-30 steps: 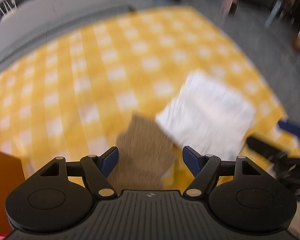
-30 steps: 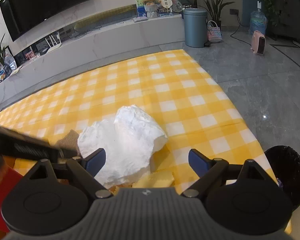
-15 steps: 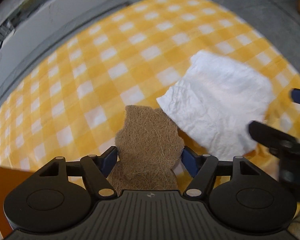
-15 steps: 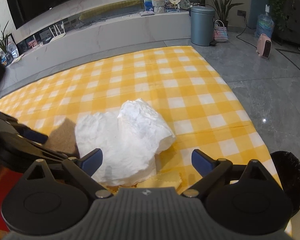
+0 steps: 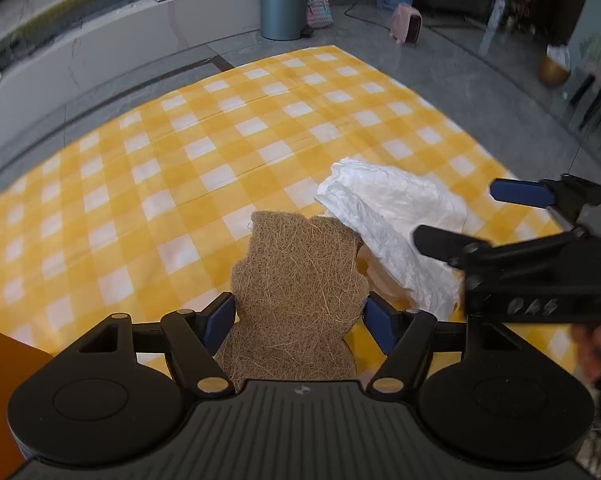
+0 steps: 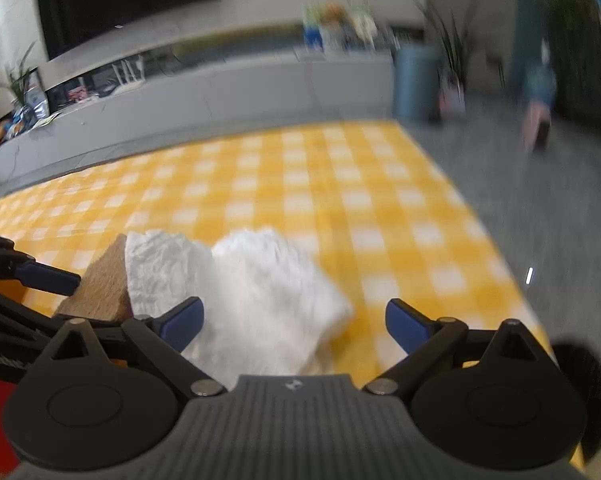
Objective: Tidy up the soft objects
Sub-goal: 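Grasp the brown coir mat with the left tool while the right tool reaches the white crumpled cloth, then close the right tool on the white crumpled cloth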
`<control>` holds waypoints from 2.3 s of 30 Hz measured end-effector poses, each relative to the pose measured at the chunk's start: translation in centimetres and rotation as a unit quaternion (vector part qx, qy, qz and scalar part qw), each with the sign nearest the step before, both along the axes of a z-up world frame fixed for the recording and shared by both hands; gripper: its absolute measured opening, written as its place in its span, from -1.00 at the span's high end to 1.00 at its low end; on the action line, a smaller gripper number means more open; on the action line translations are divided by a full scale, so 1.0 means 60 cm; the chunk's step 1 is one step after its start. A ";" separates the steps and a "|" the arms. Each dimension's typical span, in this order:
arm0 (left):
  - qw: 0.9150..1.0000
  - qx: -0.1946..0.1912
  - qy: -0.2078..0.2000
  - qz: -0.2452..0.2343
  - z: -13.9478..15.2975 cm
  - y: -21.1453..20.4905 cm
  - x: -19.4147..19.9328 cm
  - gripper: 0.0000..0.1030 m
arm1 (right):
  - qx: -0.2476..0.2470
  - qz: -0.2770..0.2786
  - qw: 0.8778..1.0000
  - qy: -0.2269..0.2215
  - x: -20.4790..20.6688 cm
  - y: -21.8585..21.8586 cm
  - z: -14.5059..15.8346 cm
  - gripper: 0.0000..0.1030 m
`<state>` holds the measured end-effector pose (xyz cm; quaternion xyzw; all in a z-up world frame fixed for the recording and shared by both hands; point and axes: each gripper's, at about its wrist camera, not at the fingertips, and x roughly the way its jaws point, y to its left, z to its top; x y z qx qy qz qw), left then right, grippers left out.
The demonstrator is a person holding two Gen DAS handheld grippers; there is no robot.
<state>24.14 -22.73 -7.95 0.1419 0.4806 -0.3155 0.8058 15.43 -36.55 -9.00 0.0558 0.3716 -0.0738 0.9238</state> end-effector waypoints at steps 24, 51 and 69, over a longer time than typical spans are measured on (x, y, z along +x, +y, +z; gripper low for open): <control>0.995 -0.061 0.046 0.066 -0.004 0.039 0.023 -0.55 | -0.125 0.184 0.974 -0.032 -0.009 0.086 -0.030 -0.95; 0.997 -0.042 0.025 0.065 -0.001 0.032 0.015 -0.55 | -0.056 0.150 0.986 0.036 0.033 0.077 -0.041 0.88; 0.996 -0.047 0.031 0.064 -0.001 0.035 0.018 -0.56 | 0.105 0.116 0.987 0.038 -0.090 -0.004 0.031 0.72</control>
